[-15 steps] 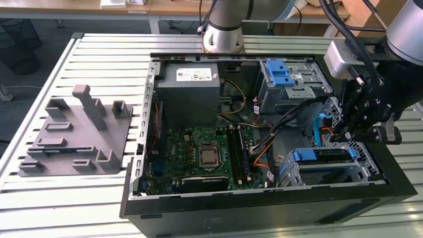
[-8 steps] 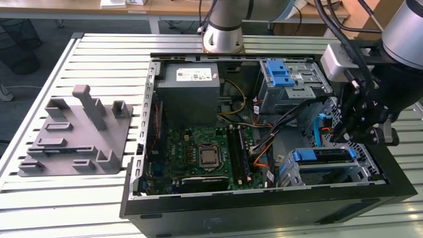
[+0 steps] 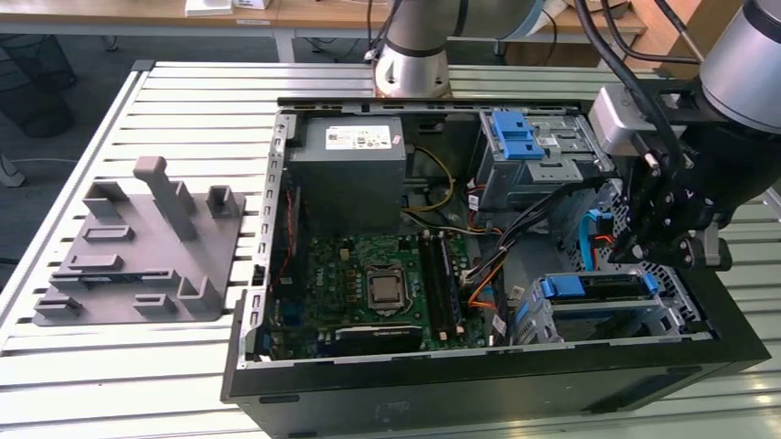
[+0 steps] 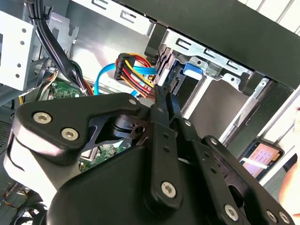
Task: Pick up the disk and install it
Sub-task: 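Insert the first disk wire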
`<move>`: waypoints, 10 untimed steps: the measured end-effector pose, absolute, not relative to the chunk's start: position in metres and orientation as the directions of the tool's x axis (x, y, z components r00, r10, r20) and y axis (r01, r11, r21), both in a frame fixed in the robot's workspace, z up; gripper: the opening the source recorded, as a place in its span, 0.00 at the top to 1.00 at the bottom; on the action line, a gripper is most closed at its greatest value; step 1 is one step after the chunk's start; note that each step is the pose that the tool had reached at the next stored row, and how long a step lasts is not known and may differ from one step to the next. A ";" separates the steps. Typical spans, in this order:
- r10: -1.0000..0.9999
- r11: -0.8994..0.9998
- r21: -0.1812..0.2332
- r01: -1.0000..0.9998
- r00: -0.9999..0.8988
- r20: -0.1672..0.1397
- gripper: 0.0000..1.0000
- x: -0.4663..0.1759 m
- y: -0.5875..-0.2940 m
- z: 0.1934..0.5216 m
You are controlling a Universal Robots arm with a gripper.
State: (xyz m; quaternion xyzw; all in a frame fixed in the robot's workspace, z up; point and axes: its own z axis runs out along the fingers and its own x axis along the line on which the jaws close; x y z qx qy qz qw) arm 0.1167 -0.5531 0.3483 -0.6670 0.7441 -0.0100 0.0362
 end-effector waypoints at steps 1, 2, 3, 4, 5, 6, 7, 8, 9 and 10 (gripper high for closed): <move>-0.993 0.110 -0.063 -0.992 -0.108 -0.041 0.84 0.117 -0.553 0.348; -0.993 0.110 -0.063 -0.992 -0.108 -0.041 0.84 0.117 -0.553 0.348; -0.993 0.110 -0.063 -0.992 -0.108 -0.041 0.84 0.118 -0.553 0.348; -0.993 0.110 -0.062 -0.992 -0.108 -0.041 0.84 0.118 -0.553 0.348; -0.993 0.110 -0.062 -0.992 -0.107 -0.040 0.84 0.118 -0.553 0.348; -0.994 0.104 -0.062 -0.993 -0.102 -0.040 0.84 0.118 -0.553 0.348; -0.995 0.093 -0.062 -0.994 -0.091 -0.039 0.84 0.119 -0.553 0.347; -0.996 0.080 -0.060 -0.995 -0.077 -0.038 0.84 0.119 -0.553 0.346; -0.997 0.069 -0.058 -0.996 -0.067 -0.037 0.84 0.119 -0.553 0.345; -0.997 0.066 -0.055 -0.996 -0.064 -0.036 0.84 0.119 -0.554 0.344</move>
